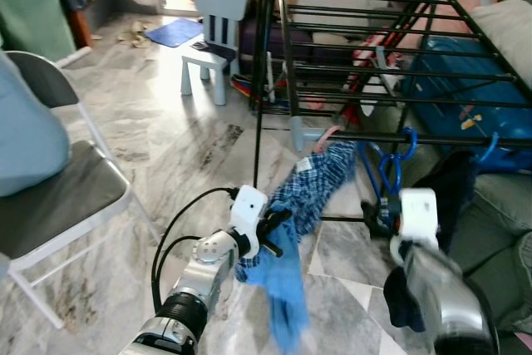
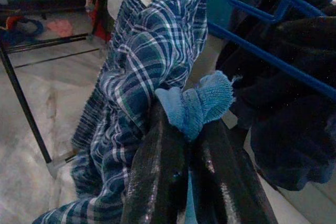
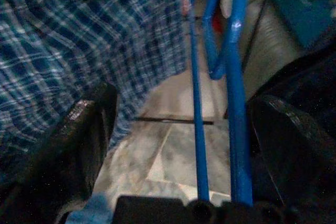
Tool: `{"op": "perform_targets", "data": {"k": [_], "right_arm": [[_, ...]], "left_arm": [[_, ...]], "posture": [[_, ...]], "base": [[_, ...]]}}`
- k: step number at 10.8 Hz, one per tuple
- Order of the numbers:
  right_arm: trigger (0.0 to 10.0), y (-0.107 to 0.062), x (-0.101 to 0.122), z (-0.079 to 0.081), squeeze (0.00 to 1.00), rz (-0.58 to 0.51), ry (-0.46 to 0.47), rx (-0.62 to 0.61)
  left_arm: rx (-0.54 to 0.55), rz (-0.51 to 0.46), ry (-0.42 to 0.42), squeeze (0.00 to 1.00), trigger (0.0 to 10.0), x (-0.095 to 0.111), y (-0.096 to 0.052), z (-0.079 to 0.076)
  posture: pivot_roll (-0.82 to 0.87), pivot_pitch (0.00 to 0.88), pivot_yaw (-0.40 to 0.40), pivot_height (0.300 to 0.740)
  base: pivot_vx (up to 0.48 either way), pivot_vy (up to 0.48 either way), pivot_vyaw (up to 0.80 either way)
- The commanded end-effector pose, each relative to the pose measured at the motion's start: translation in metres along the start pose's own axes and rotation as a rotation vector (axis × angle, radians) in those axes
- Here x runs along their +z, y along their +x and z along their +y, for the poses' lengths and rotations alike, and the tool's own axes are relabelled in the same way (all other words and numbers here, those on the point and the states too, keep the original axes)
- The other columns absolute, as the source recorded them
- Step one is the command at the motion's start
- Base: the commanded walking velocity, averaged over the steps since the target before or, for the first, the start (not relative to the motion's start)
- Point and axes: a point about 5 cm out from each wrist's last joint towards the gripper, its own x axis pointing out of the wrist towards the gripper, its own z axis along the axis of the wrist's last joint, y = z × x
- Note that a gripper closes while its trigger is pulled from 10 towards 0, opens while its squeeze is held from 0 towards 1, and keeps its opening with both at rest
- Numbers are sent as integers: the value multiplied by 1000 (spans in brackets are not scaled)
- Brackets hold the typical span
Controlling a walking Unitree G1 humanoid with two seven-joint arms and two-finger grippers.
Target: Hang hanger
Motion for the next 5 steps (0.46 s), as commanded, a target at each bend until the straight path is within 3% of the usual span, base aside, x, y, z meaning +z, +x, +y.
{"op": "perform_targets", "data": {"k": [1,2,3,5], "right_arm": [[10000,2,-1,-5,0,10,-14,4],[10000,10,1,-12,0,37,-42,7],[0,13,-2,-19,0,89,-49,-5],[0,18,-1,-21,0,86,-23,-6]], "left_arm": [[-20,-23,25,0,10000,8,4,-2],[-22,-24,27,0,10000,8,4,-2],[-20,-22,28,0,10000,7,3,-2],[-21,-19,30,0,10000,7,3,-2]], "posture": [[19,0,-65,740],[32,0,-72,740],[33,0,-73,740],[35,0,-74,740]], "base": [[0,0,0],[0,0,0],[0,0,0],[0,0,0]]}}
